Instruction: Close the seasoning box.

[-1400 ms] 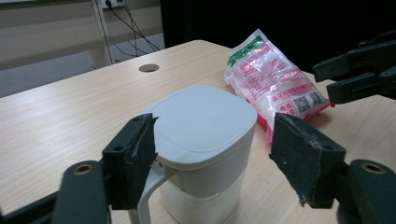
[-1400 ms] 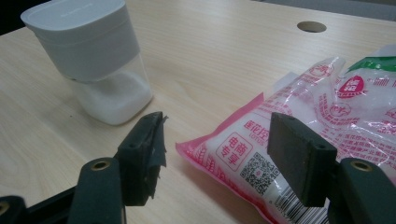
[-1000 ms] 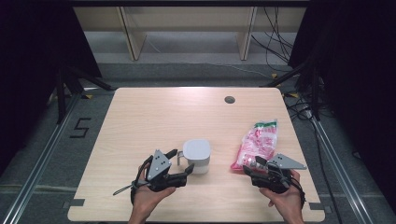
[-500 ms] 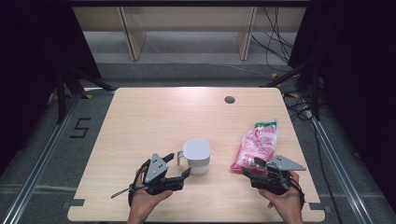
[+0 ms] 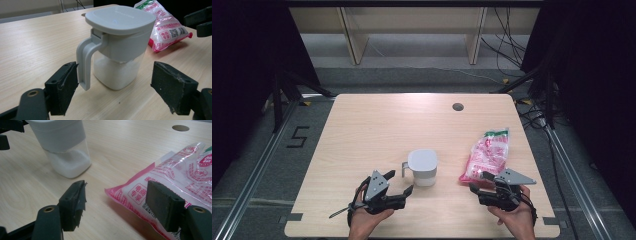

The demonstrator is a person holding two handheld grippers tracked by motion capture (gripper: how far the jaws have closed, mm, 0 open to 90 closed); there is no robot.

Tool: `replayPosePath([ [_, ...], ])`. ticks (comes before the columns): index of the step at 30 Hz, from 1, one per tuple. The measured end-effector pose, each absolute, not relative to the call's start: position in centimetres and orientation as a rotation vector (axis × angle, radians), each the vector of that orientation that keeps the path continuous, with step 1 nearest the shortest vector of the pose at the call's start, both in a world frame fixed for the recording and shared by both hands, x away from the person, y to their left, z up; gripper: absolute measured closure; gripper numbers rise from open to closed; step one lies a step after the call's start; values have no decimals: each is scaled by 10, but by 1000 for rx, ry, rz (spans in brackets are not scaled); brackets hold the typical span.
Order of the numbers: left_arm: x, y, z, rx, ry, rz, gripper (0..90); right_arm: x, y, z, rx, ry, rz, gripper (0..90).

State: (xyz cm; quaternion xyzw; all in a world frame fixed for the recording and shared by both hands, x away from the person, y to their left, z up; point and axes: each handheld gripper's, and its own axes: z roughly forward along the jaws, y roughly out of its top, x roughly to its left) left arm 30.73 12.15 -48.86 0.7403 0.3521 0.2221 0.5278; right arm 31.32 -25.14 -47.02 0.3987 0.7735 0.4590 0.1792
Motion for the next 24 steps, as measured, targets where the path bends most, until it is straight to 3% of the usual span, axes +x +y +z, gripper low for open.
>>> replayPosePath([
  [24,297,112,-500,1760,842,498,203,298,-250,-477,1151,2239,1289,318],
])
